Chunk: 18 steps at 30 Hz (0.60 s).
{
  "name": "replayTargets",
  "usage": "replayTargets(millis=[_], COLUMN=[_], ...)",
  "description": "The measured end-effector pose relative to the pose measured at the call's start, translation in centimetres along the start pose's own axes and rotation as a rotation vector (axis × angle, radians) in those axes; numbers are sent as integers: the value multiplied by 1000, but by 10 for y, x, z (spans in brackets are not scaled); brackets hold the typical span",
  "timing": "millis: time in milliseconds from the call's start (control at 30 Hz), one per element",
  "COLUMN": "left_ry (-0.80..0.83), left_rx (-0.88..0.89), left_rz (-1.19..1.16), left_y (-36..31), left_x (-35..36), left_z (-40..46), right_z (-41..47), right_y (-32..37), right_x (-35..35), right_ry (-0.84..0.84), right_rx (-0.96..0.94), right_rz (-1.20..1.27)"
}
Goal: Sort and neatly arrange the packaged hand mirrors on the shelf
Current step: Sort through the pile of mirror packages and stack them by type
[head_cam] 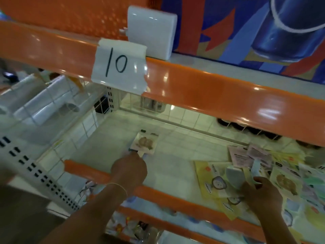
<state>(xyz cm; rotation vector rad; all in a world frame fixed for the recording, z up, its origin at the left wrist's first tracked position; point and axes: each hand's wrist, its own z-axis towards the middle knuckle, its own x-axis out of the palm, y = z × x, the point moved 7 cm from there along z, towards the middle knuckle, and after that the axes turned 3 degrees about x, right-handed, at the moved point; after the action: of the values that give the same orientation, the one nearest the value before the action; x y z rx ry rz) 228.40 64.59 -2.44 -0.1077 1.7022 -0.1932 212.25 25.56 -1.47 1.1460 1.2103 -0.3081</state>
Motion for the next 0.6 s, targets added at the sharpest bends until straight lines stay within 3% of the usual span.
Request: replayTargets(millis=[200,267,433,600], left_ry=[-69,-106,-98,43], left_rx=[90,236,563,851], left_rz=[88,172,90,-61], left_y=[-11,-32,-98,-168], left_x=[-18,-21,-13,8], left_z=[-3,-10,-27,-31], right_z=[-7,-13,-38,-54], right_y=[3,5,1,10], right_x=[-2,-4,4,8], right_ry=[-37,-58,-127,-76], right_rx=[17,26,52,145], right_rz=[26,28,83,227])
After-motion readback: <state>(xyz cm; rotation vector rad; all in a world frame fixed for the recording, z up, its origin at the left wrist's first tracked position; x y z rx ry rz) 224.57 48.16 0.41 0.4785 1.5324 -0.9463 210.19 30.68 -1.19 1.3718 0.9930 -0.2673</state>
